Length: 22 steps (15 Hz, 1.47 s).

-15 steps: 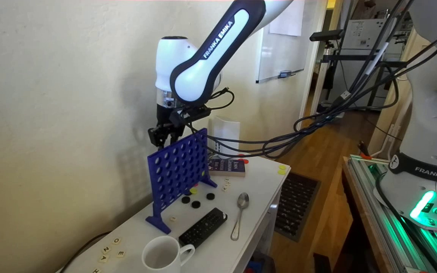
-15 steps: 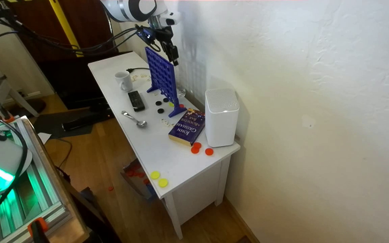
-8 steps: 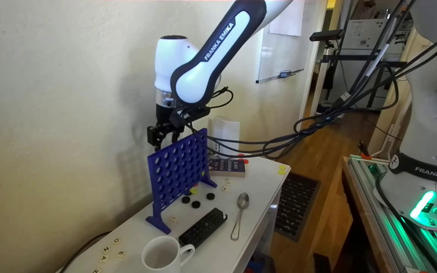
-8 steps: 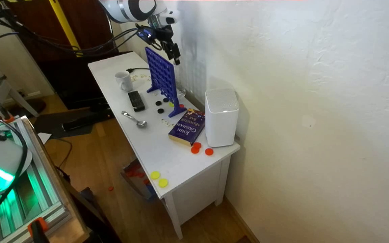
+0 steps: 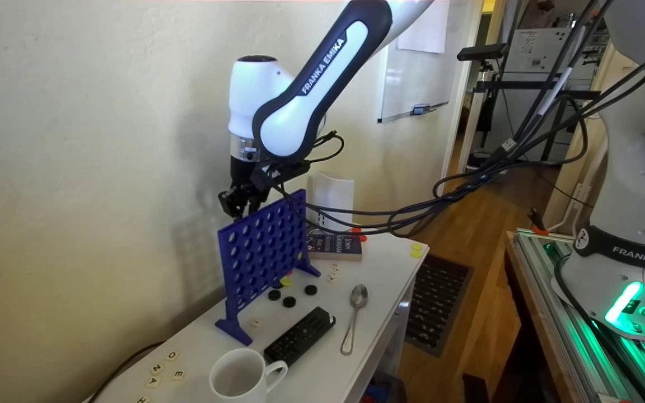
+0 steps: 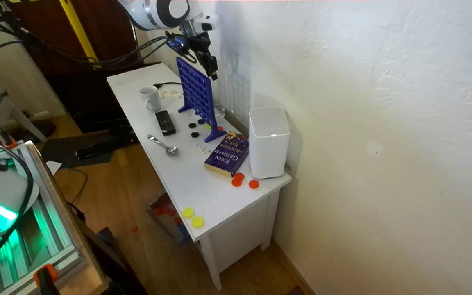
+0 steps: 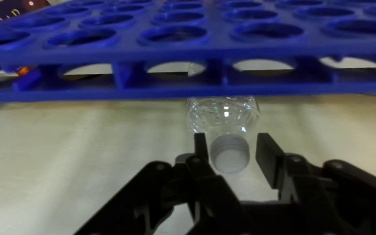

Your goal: Move the water bottle to the left

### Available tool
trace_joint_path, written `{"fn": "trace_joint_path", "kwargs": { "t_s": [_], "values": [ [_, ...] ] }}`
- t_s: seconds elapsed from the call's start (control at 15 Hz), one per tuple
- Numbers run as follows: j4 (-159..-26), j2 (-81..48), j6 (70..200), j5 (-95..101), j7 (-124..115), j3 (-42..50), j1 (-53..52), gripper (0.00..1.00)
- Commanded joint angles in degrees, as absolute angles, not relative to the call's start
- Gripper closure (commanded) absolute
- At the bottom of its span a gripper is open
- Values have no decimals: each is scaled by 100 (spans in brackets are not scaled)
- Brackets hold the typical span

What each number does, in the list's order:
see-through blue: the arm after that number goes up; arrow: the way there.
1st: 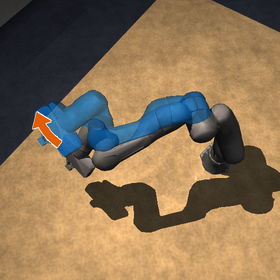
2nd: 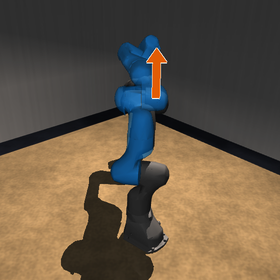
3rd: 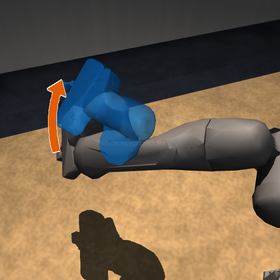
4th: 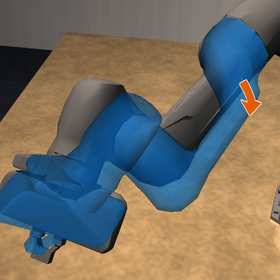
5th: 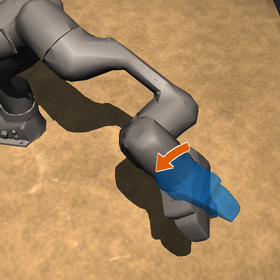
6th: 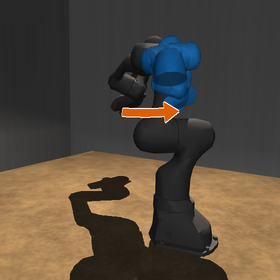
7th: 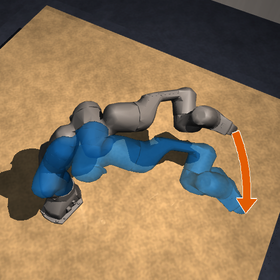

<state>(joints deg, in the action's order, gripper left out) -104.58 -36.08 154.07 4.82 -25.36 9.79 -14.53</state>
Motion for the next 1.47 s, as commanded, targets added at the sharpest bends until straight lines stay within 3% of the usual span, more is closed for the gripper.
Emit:
{"fn": "trace_joint_path", "kwargs": {
  "t_s": [0.0,0.07,0.67,1.4],
  "values": [
    [-10379,-3673,15509,606,-2635,1045,-1525,85],
    [-10394,-3640,15496,634,-2644,1069,-1552,93],
    [-10647,-2897,15272,882,-2841,1152,-1925,92],
    [-10182,-2739,14254,679,-1269,-241,-1619,92]
  ]
}}
